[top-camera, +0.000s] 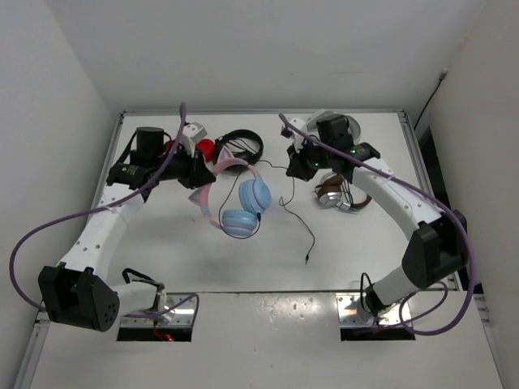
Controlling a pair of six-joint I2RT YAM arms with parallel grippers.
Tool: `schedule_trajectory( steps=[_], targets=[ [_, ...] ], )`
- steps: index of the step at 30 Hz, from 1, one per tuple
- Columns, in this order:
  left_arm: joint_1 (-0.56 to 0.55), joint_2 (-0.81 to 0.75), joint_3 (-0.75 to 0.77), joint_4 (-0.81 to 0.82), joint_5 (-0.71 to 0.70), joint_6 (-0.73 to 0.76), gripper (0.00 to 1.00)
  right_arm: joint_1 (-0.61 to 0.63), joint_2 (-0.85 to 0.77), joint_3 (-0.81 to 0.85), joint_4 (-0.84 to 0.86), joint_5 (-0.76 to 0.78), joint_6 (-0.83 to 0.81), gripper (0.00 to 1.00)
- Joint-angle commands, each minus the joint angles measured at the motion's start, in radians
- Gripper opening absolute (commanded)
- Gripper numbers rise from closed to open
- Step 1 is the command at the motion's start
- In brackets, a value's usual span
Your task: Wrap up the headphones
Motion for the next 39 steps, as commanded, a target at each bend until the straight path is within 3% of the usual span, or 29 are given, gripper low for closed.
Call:
schedule_trajectory(
  steps=[1, 17, 31, 39],
  targets=[
    [0.014, -0.039, 0.018, 0.121, 0.138, -0.154, 0.00, 0.013, 0.014, 0.016, 0.074, -0.140, 0.125, 0.00],
    [0.143, -0.020, -0.032, 0.359, 0.106, -0.540, 0.00, 0.114, 0.121, -0.081, 0.369, -0.357, 0.564, 0.00],
    [0.210, -0.020, -0.095, 0.647, 0.115, -0.885, 0.00, 0.134, 0.100, -0.193, 0.403, -0.416, 0.577, 0.00],
    [0.241, -0.039, -0.095, 0.693, 0.029, -0.959, 0.00, 0.162, 0.066, -0.264, 0.372, -0.450, 0.554, 0.00]
  ],
)
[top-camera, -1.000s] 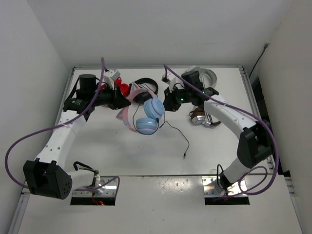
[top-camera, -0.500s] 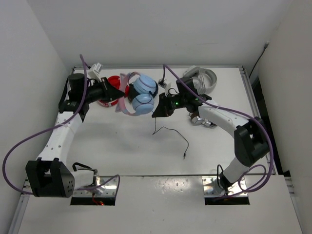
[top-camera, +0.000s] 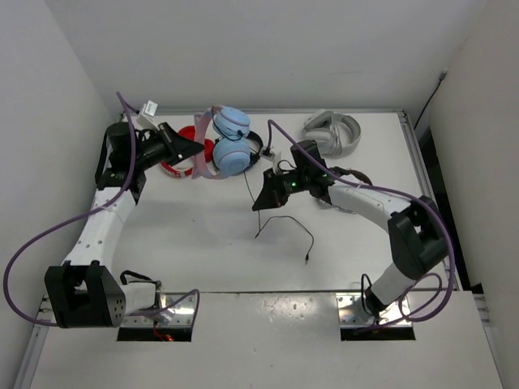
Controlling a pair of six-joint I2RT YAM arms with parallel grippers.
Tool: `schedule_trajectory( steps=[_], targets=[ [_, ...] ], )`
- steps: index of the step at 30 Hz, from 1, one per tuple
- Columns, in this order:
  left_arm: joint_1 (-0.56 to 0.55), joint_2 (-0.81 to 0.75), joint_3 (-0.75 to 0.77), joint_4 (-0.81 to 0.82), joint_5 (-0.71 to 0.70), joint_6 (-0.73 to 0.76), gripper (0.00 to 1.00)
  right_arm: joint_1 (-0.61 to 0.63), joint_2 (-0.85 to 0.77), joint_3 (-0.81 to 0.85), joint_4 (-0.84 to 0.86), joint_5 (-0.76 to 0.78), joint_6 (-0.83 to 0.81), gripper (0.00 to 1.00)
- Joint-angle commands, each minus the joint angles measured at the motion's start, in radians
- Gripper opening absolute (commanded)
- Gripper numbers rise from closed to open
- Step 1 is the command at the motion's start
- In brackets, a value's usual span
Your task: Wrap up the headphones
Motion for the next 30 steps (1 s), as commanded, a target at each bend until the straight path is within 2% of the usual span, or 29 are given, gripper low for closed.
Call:
schedule_trajectory(
  steps=[1, 9, 15, 20, 27, 30],
  targets=[
    [0.049, -0.038, 0.020, 0.137, -0.059, -0.115, 0.00, 0.013, -0.059, -0.063, -0.016, -0.049, -0.020, 0.00],
    [0.073, -0.038, 0.020, 0.102, -0.150, -0.124, 0.00, 0.013, -0.061, -0.107, 0.040, -0.047, 0.014, 0.00],
    [0.092, -0.029, 0.020, 0.063, -0.194, -0.080, 0.00, 0.022, 0.092, -0.042, 0.108, -0.017, 0.089, 0.00],
    [0.102, -0.029, 0.011, 0.042, -0.245, -0.044, 0.00, 0.033, 0.242, 0.051, 0.149, -0.007, 0.167, 0.08],
    [0.112, 0.002, -0.012, 0.031, -0.311, 0.000, 0.00, 0.022, 0.352, 0.096, 0.218, -0.007, 0.233, 0.16],
    [0.121, 0.022, -0.021, 0.031, -0.321, 0.012, 0.00, 0.013, 0.364, 0.096, 0.218, 0.002, 0.212, 0.27]
  ],
)
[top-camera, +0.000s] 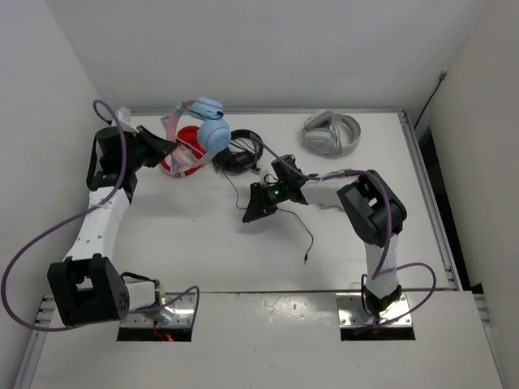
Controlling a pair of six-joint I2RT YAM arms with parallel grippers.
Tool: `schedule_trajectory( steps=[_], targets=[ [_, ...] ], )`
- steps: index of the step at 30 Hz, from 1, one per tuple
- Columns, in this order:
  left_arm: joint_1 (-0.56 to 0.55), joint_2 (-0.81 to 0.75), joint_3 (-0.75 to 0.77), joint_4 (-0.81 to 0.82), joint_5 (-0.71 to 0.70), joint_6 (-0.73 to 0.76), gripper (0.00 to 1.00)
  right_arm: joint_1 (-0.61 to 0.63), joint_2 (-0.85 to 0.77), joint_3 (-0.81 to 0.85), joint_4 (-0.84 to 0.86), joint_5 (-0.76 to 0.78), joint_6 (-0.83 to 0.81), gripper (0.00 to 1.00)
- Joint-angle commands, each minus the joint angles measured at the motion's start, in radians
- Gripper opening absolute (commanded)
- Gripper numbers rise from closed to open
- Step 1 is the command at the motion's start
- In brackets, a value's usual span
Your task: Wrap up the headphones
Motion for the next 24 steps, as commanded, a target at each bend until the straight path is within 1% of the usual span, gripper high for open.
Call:
schedule_trajectory(
  steps=[1, 4, 6, 10, 11, 13, 14, 15, 17, 18, 19, 20, 21, 23, 24],
  targets=[
    [0.010, 0.016, -0.005, 0.081, -0.022, -0.002, 0.00, -0.011, -0.007, 0.045, 0.054, -0.001, 0.001, 0.32],
    [0.010, 0.025, -0.005, 0.090, -0.022, 0.007, 0.00, -0.021, -0.007, 0.017, 0.054, 0.020, -0.010, 0.40],
    [0.010, 0.036, -0.005, 0.090, -0.022, 0.007, 0.00, -0.032, -0.039, 0.002, 0.045, 0.032, -0.051, 0.41],
    [0.010, 0.036, -0.005, 0.090, -0.022, 0.016, 0.00, -0.053, -0.145, -0.038, -0.021, 0.083, -0.146, 0.41],
    [0.010, 0.036, -0.005, 0.090, -0.022, 0.016, 0.00, -0.053, -0.201, -0.047, -0.032, 0.094, -0.165, 0.41],
    [0.010, 0.036, -0.005, 0.090, -0.022, 0.016, 0.00, -0.084, -0.257, -0.081, -0.067, 0.121, -0.220, 0.43],
    [0.010, 0.036, -0.005, 0.090, -0.022, 0.016, 0.00, -0.093, -0.283, -0.093, -0.082, 0.130, -0.239, 0.46],
    [0.010, 0.036, -0.005, 0.090, -0.022, 0.016, 0.00, -0.104, -0.327, -0.102, -0.122, 0.150, -0.262, 0.47],
    [0.010, 0.036, -0.005, 0.090, -0.022, 0.016, 0.00, -0.135, -0.364, -0.127, -0.164, 0.161, -0.357, 0.51],
    [0.010, 0.036, -0.005, 0.090, -0.022, 0.016, 0.00, -0.135, -0.380, -0.138, -0.187, 0.210, -0.390, 0.51],
    [0.010, 0.036, -0.005, 0.090, -0.022, 0.016, 0.00, -0.150, -0.404, -0.138, -0.245, 0.227, -0.426, 0.52],
    [0.010, 0.036, -0.005, 0.090, -0.022, 0.016, 0.00, -0.164, -0.404, -0.138, -0.276, 0.238, -0.493, 0.52],
    [0.010, 0.036, -0.005, 0.090, -0.022, 0.016, 0.00, -0.164, -0.418, -0.138, -0.305, 0.280, -0.518, 0.52],
    [0.010, 0.036, -0.005, 0.090, -0.022, 0.016, 0.00, -0.164, -0.418, -0.138, -0.398, 0.319, -0.590, 0.52],
    [0.010, 0.036, -0.005, 0.090, -0.022, 0.016, 0.00, -0.164, -0.418, -0.138, -0.421, 0.369, -0.590, 0.52]
  ],
)
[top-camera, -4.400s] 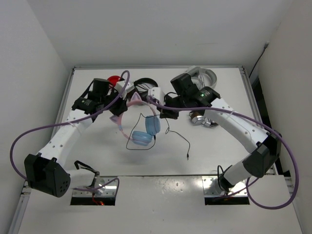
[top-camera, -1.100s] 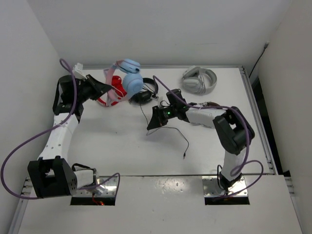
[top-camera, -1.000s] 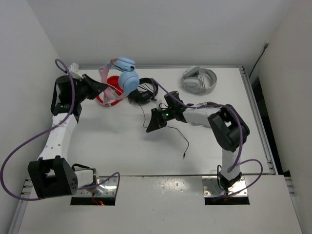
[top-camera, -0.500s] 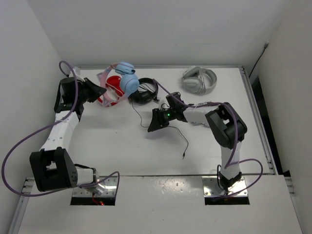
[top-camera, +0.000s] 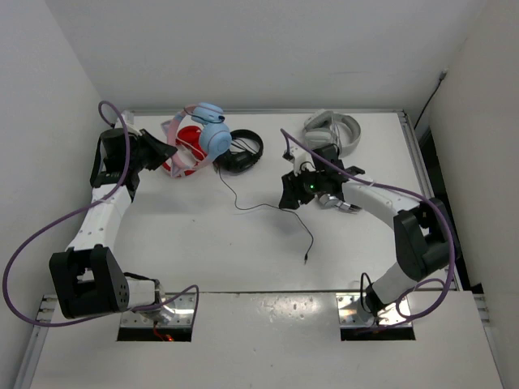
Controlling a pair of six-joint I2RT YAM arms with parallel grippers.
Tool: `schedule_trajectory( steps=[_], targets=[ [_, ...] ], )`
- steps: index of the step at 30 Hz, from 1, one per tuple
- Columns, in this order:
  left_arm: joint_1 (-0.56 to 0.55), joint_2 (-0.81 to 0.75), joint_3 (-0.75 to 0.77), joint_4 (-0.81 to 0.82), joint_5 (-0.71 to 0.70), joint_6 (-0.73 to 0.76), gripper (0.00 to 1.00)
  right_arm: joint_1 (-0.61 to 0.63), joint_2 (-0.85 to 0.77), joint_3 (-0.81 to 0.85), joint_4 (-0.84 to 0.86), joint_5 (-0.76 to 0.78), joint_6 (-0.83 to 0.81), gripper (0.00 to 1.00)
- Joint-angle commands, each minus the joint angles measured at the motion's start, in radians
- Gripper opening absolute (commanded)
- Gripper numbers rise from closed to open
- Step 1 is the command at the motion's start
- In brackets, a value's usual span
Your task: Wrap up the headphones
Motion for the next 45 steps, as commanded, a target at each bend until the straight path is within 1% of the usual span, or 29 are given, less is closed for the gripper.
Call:
schedule_trajectory(
  steps=[1, 3, 7, 10, 14, 19, 23, 24, 26, 27, 28, 30, 31, 34, 35, 36, 39, 40, 42, 43, 45],
  targets=[
    [0.008, -0.019, 0.013, 0.086, 0.019, -0.021, 0.00, 0.004, -0.010, -0.026, -0.174, 0.140, -0.154, 0.52],
    [0.008, -0.019, 0.013, 0.086, 0.019, -0.021, 0.00, -0.005, -0.010, -0.049, -0.175, 0.192, -0.139, 0.52],
    [0.008, -0.019, 0.013, 0.086, 0.019, -0.021, 0.00, 0.038, -0.001, -0.095, -0.147, 0.353, -0.101, 0.52],
    [0.008, -0.019, 0.013, 0.086, 0.019, -0.021, 0.00, 0.050, 0.011, -0.095, -0.127, 0.437, -0.073, 0.55],
    [0.008, -0.019, 0.013, 0.086, 0.019, -0.021, 0.00, 0.050, 0.058, -0.095, -0.127, 0.474, -0.058, 0.53],
    [0.008, -0.010, 0.013, 0.086, 0.028, -0.021, 0.00, 0.086, 0.097, -0.086, -0.127, 0.505, -0.047, 0.49],
    [0.008, -0.010, 0.013, 0.086, 0.028, -0.021, 0.00, 0.107, 0.137, -0.086, -0.116, 0.519, -0.038, 0.48],
    [0.008, -0.001, 0.013, 0.086, 0.028, -0.021, 0.00, 0.107, 0.149, -0.086, -0.116, 0.519, -0.038, 0.39],
    [0.008, -0.001, 0.013, 0.086, 0.019, -0.011, 0.00, 0.127, 0.158, -0.086, -0.116, 0.519, -0.038, 0.31],
    [0.008, -0.001, 0.013, 0.086, 0.019, -0.011, 0.00, 0.127, 0.158, -0.086, -0.116, 0.519, -0.038, 0.21],
    [0.008, -0.001, 0.013, 0.077, 0.019, -0.011, 0.00, 0.139, 0.158, -0.086, -0.106, 0.519, -0.038, 0.16],
    [0.008, -0.001, 0.013, 0.068, 0.008, -0.011, 0.00, 0.150, 0.158, -0.109, -0.096, 0.531, -0.056, 0.10],
    [0.008, -0.001, 0.013, 0.068, 0.008, -0.011, 0.00, 0.159, 0.149, -0.109, -0.096, 0.531, -0.056, 0.05],
    [0.008, -0.001, 0.023, 0.048, -0.019, -0.011, 0.00, 0.179, 0.105, -0.127, -0.096, 0.531, -0.085, 0.00],
    [0.008, -0.001, 0.023, 0.048, -0.038, -0.020, 0.00, 0.179, 0.085, -0.145, -0.096, 0.513, -0.096, 0.00],
    [0.008, -0.010, 0.023, 0.033, -0.053, -0.021, 0.00, 0.190, 0.030, -0.158, -0.096, 0.496, -0.125, 0.00],
    [0.008, -0.010, 0.070, -0.028, -0.121, -0.042, 0.00, 0.217, -0.065, -0.218, -0.087, 0.415, -0.183, 0.00],
    [0.008, 0.002, 0.096, -0.056, -0.121, -0.051, 0.00, 0.230, -0.128, -0.247, -0.098, 0.352, -0.238, 0.00],
    [0.008, 0.013, 0.116, -0.082, -0.173, -0.074, 0.00, 0.230, -0.190, -0.280, -0.098, 0.292, -0.303, 0.00],
    [0.008, 0.013, 0.116, -0.091, -0.191, -0.083, 0.00, 0.251, -0.220, -0.317, -0.098, 0.269, -0.355, 0.00],
    [0.008, 0.013, 0.138, -0.110, -0.254, -0.113, 0.00, 0.277, -0.291, -0.331, -0.098, 0.246, -0.410, 0.00]
  ],
)
